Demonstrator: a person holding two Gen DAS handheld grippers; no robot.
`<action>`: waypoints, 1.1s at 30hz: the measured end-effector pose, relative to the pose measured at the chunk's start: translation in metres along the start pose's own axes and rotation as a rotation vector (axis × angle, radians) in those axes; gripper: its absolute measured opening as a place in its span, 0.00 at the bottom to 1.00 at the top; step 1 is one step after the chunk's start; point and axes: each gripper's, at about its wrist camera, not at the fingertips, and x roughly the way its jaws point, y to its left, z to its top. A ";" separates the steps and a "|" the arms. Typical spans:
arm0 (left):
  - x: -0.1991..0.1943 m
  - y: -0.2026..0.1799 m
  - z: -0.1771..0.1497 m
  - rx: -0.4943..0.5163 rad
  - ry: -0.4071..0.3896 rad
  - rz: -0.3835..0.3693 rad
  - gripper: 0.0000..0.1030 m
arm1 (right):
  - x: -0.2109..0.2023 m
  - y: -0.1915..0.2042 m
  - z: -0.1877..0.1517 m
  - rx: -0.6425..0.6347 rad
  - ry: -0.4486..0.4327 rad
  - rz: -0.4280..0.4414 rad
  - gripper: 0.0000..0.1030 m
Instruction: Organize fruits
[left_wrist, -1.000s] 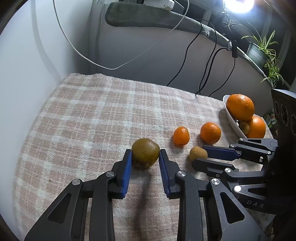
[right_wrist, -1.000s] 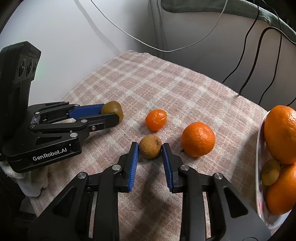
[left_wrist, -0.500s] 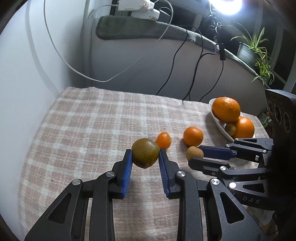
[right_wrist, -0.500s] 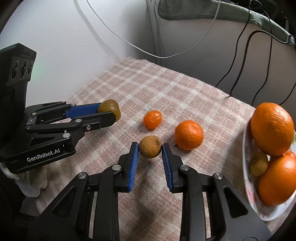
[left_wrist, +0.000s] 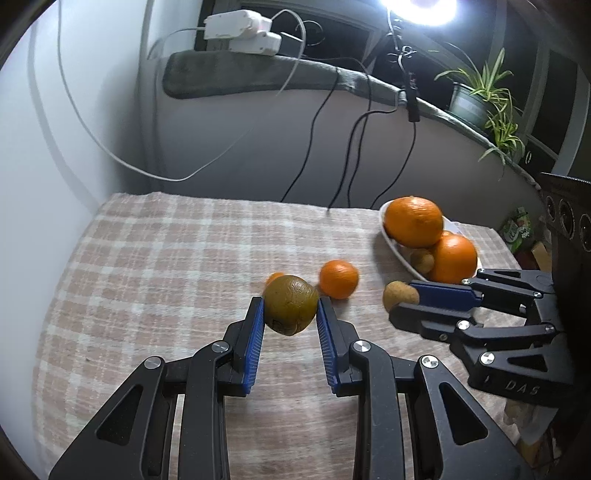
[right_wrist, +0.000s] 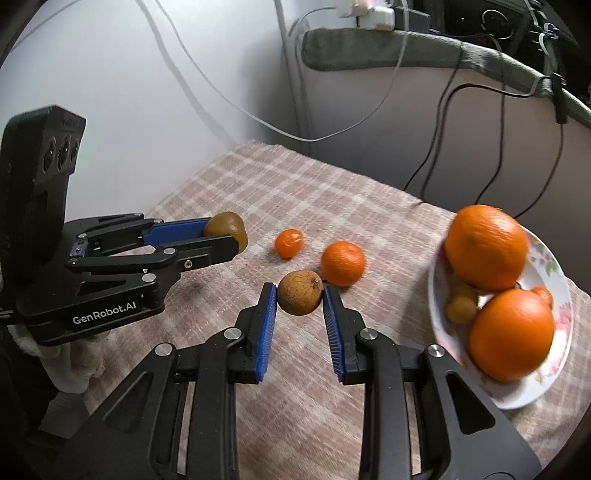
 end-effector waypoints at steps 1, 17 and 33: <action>0.000 -0.004 0.001 0.004 -0.001 -0.004 0.26 | -0.005 -0.004 -0.002 0.006 -0.007 -0.004 0.26; 0.012 -0.071 0.032 0.086 -0.025 -0.088 0.26 | -0.067 -0.072 -0.018 0.118 -0.105 -0.091 0.26; 0.045 -0.142 0.064 0.177 -0.023 -0.166 0.26 | -0.091 -0.141 -0.038 0.213 -0.127 -0.177 0.26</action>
